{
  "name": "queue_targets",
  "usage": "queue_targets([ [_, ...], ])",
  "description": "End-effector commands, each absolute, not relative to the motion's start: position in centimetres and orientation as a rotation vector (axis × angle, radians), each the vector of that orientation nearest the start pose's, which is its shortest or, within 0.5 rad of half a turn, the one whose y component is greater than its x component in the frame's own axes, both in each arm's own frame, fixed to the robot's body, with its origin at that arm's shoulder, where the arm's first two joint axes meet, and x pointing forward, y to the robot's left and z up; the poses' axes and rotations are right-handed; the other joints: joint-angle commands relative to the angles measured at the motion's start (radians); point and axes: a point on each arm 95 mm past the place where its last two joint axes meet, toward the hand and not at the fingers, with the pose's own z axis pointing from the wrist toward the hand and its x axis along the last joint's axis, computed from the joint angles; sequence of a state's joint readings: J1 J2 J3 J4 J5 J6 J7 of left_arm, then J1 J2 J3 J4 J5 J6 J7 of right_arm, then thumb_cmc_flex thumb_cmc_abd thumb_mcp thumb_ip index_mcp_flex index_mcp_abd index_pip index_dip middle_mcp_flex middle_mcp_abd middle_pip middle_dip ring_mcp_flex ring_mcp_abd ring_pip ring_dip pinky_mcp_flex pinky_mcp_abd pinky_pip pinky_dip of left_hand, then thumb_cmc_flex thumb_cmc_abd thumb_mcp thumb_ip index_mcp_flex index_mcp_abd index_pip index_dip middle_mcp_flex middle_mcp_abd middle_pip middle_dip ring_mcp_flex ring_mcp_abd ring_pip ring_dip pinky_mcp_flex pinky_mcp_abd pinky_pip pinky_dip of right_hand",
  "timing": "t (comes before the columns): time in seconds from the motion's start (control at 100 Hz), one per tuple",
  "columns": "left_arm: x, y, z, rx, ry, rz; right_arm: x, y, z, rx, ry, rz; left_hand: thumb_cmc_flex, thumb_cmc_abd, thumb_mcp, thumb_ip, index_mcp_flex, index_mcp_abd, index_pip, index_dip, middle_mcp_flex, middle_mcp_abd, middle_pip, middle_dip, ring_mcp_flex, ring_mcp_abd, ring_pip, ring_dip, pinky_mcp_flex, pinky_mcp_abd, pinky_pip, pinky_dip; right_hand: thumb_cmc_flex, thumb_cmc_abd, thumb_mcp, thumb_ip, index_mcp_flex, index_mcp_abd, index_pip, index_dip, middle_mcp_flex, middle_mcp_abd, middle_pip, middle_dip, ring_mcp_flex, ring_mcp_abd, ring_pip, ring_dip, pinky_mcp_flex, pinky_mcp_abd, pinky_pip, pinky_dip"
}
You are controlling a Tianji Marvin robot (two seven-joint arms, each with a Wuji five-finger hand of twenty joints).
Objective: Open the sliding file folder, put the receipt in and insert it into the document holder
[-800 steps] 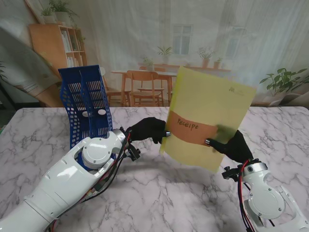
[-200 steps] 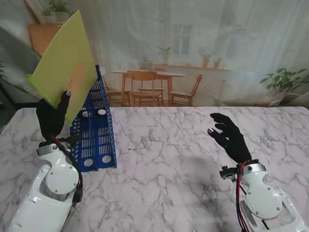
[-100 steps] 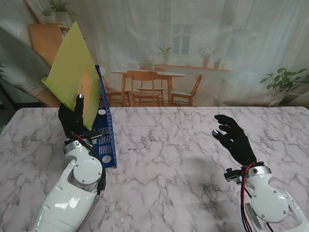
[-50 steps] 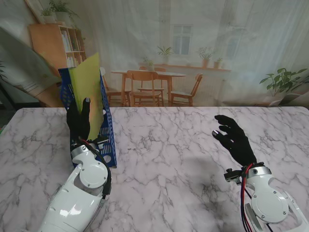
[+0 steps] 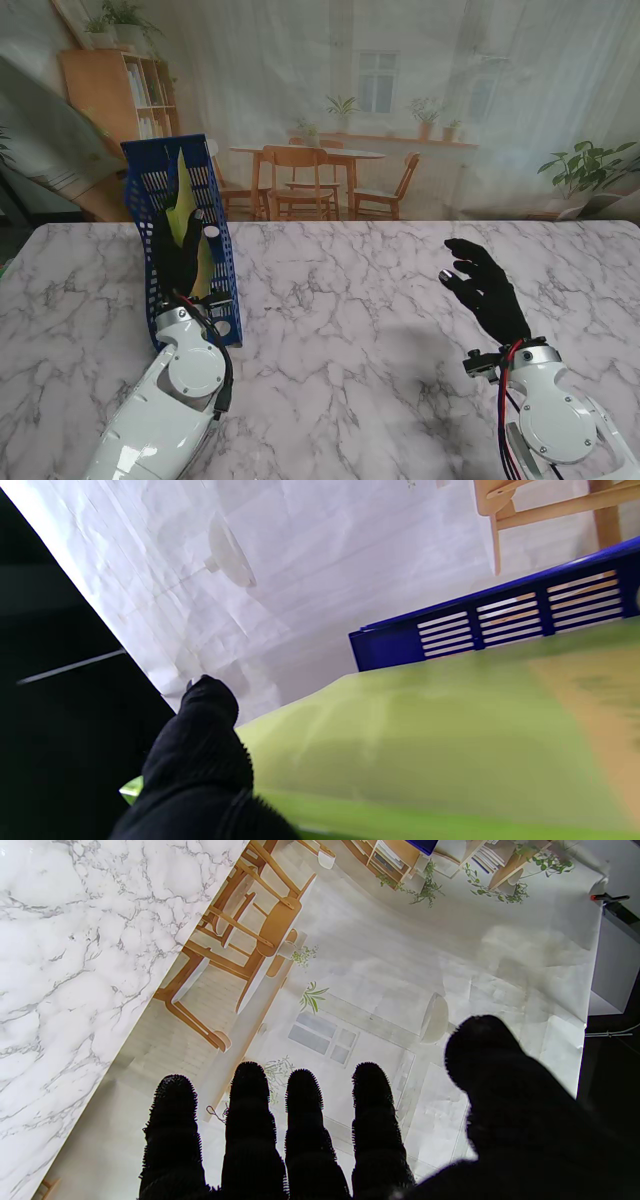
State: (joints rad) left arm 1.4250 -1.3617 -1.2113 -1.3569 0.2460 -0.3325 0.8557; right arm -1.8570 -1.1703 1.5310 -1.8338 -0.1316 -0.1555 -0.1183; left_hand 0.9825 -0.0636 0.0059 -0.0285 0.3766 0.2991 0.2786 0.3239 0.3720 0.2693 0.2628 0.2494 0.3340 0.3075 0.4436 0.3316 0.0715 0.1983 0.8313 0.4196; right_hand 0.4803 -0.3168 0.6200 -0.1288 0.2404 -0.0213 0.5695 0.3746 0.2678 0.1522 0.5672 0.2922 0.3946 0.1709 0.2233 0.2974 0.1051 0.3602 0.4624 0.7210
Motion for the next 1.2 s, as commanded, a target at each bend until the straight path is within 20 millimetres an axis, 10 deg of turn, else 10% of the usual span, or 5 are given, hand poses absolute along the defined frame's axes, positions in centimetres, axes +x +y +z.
queue_targets([
  [0.0,43.1,-0.1,-28.7,-1.382,-0.069,-2.245,34.4,-6.4,-28.2,-2.184,-0.671,-2.558,-0.024,0.015,-0.019,0.022,-0.027,-0.034,-0.008,0.002,-0.032,-0.038,0.006,-0.007,-0.036,-0.028,-0.027,-0.012,-0.020,-0.063,-0.024,-0.013,0.022,0.035,-0.020,0.018,0.002,0.008,-0.017,0.006,-0.016,-0.005,-0.002,-0.002,-0.024,-0.027,-0.033,-0.011,0.002,-0.045,-0.020,0.021],
  [0.33,42.5,0.6,-25.3,-1.219,0.150,-2.316,34.4,-6.5,-28.0,-2.166,-0.671,-2.568,-0.048,0.020,-0.023,0.022,-0.062,-0.106,-0.005,0.015,-0.066,-0.137,-0.004,-0.014,-0.126,-0.078,-0.069,-0.026,-0.098,-0.090,-0.082,-0.038,0.022,0.036,-0.021,0.019,0.002,0.007,-0.018,0.007,-0.016,-0.007,-0.003,-0.002,-0.025,-0.028,-0.034,-0.011,0.002,-0.046,-0.023,0.025],
  [0.75,42.2,1.6,-15.2,-0.981,0.330,-2.457,34.3,-6.6,-27.3,-2.133,-0.677,-2.584,-0.042,0.031,-0.019,0.025,-0.030,-0.086,-0.013,0.025,-0.006,-0.097,0.005,-0.014,-0.089,-0.078,-0.073,-0.014,-0.080,-0.080,-0.075,-0.038,0.020,0.036,-0.021,0.020,0.014,0.007,-0.018,0.007,-0.011,-0.006,-0.005,-0.003,-0.024,-0.027,-0.036,-0.012,0.001,-0.045,-0.027,0.029],
  [1.19,39.3,-4.0,-9.7,-1.022,0.579,-2.649,34.5,-5.5,-25.9,-2.046,-0.699,-2.601,0.001,0.069,-0.024,0.025,0.129,-0.079,0.027,0.090,0.188,-0.057,0.072,0.058,0.073,-0.008,-0.008,0.075,0.017,0.007,0.048,0.023,0.017,0.036,-0.020,0.020,0.076,-0.007,-0.018,0.006,0.003,-0.015,-0.013,-0.007,-0.016,-0.025,-0.040,-0.013,-0.001,-0.042,-0.033,0.031],
])
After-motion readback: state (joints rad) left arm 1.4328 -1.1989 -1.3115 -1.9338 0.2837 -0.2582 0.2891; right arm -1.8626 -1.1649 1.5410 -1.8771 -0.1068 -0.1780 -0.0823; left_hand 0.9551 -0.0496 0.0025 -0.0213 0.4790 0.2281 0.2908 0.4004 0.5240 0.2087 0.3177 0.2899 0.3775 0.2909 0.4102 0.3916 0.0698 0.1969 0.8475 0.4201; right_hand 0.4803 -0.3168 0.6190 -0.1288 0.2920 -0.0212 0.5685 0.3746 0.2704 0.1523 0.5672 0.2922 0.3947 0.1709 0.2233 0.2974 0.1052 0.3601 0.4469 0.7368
